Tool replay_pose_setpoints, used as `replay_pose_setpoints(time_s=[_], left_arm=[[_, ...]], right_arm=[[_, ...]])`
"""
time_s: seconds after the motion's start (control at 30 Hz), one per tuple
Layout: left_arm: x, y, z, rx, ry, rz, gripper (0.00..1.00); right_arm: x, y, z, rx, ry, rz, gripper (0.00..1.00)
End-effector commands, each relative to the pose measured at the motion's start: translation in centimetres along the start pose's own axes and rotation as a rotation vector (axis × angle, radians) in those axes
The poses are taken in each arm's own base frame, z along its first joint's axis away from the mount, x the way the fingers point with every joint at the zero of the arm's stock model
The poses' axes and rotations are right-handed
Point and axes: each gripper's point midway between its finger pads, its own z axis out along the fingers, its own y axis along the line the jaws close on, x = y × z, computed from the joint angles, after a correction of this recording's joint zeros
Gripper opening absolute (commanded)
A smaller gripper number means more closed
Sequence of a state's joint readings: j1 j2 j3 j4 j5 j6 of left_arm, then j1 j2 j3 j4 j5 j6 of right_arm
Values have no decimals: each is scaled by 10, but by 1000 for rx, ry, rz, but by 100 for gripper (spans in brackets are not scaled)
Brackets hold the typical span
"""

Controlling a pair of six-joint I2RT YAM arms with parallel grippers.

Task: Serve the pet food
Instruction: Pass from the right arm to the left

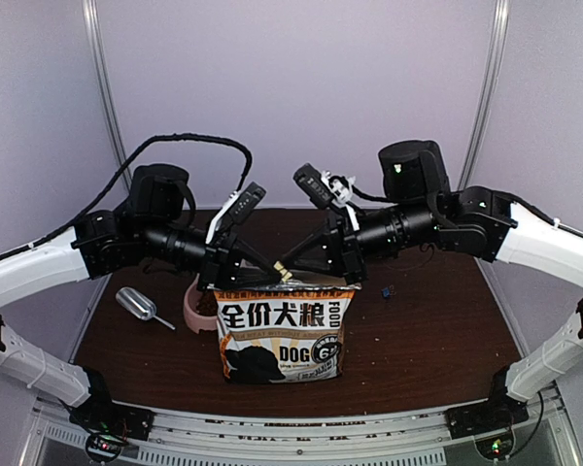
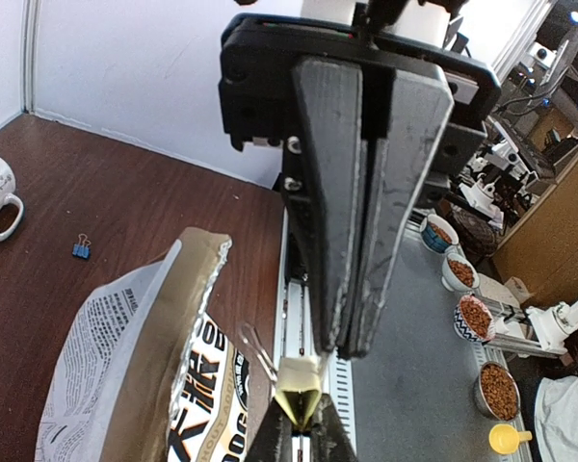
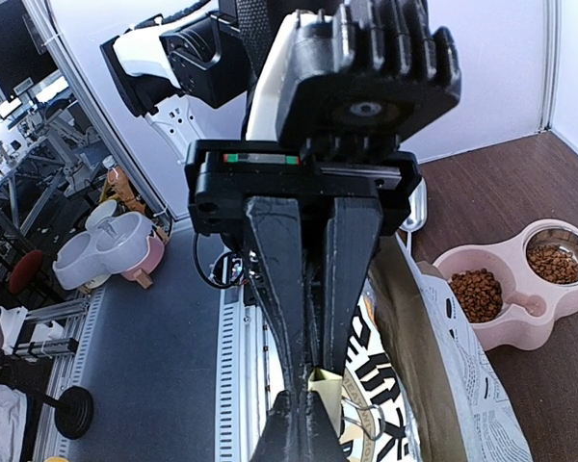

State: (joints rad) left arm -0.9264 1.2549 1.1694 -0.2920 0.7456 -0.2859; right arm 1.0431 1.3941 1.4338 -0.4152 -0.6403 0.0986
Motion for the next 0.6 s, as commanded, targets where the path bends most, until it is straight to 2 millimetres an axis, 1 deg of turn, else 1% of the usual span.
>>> replay_pose_setpoints(time_s=[0.0,0.07,0.17,0.2,0.4,0.47,0.57], left_arm=[[-14,-13,-5,31,-59,70,0],[-13,-11,-5,22,-58,66,0],[-9,-7,-5,5,-45,59,0],[-9,-7,-5,0,-39,60,0],[-5,-5,-4,-7,-19,60,0],[-4,-7,-5,2,-16,65,0],[-4,-9,-6,10,-18,77,0]], right_arm=[[2,-1,3,-2,19,-10,1],[4,-3,2,6,29,-8,10],[5,-7,-2,32,40,-10,26],[4,-7,-5,40,42,-12,30],[-5,-6,-20,68,14,-28,48],[-6,-10,-22,77,9,-11,54],[-6,-13,-21,71,7,19,59]])
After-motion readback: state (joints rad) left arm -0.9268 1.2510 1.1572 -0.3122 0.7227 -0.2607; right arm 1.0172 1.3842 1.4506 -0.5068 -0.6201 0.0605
